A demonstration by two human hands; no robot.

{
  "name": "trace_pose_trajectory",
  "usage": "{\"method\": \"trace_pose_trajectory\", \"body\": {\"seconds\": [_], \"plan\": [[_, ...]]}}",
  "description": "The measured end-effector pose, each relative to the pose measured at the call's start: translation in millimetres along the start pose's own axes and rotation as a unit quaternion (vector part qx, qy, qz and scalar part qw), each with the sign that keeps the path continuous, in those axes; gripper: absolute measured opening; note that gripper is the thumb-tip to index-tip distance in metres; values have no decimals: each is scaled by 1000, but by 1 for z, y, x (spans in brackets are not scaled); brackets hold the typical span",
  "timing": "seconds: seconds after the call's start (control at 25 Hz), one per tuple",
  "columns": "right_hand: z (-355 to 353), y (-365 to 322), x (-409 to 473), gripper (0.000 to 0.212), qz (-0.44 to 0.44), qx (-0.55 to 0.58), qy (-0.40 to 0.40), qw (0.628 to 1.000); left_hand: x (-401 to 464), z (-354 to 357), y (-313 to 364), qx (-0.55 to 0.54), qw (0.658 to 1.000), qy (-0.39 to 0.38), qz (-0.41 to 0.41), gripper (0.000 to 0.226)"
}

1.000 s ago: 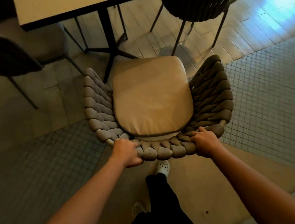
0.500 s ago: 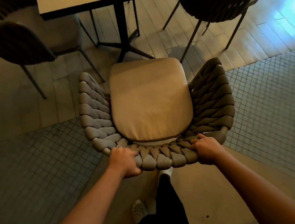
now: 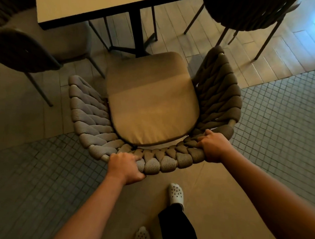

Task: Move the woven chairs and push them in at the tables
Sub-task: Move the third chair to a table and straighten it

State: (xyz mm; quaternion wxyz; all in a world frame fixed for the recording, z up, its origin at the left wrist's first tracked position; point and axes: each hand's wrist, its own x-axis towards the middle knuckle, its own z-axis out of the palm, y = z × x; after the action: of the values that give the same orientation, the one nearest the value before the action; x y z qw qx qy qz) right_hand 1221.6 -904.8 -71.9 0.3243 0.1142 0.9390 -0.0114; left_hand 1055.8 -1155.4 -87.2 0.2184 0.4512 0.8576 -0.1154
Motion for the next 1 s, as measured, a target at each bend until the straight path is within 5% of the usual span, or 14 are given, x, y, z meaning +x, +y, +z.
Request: {"method": "trace_pose_trajectory", "body": {"seconds": [0.36,1.0], "plan": [[-35,27,75,38,-36,3,50,998,59,-39,-36,-8,999,-12,-53,63],[-67,37,131,49,-14,3,37,999,110,-76,-75,-18,999,-34,-26,58]]}}
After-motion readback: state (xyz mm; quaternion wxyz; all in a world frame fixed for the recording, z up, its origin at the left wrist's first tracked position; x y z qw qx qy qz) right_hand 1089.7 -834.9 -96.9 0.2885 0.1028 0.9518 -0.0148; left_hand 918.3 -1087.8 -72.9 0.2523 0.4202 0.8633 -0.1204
